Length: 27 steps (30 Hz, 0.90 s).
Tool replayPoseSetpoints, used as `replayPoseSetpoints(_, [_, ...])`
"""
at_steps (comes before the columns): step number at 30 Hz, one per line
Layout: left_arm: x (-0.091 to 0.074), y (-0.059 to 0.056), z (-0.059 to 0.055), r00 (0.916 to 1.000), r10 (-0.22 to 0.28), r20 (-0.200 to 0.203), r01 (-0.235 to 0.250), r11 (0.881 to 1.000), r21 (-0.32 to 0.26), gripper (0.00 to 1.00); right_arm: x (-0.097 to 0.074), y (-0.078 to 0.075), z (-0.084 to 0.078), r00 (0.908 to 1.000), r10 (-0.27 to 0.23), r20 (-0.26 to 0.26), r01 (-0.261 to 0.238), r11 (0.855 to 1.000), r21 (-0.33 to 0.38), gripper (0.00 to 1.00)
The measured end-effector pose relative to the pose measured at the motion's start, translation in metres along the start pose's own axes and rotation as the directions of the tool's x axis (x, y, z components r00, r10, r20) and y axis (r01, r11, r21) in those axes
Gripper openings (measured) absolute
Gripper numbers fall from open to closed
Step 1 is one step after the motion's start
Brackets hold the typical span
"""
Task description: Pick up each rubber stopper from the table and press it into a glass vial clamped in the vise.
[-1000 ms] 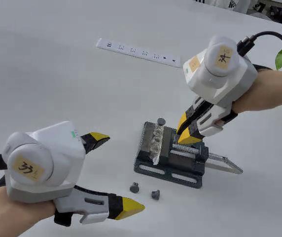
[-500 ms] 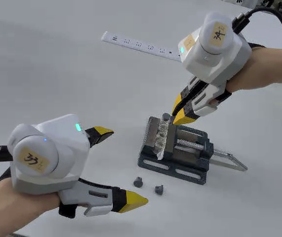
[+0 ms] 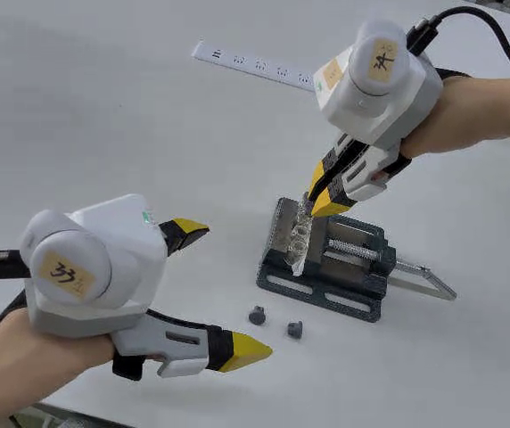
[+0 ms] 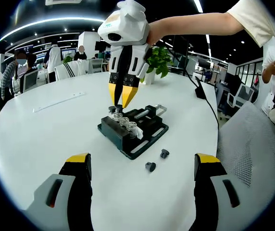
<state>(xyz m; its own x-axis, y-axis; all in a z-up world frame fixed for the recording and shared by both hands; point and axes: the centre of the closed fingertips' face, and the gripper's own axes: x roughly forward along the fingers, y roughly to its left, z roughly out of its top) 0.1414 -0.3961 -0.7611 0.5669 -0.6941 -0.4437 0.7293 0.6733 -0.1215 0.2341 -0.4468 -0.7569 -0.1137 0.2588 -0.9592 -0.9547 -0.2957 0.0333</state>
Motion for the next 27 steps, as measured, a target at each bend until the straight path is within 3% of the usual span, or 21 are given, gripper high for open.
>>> replayPoseSetpoints(27, [-0.0002, 0.0011, -0.0054, 1.0, 0.004, -0.006, -0.004, 1.0, -0.019, 0.87, 0.01, -0.0092, -0.0021, 0.9998, 0.016, -0.01, -0.016, 1.0, -0.005, 0.05])
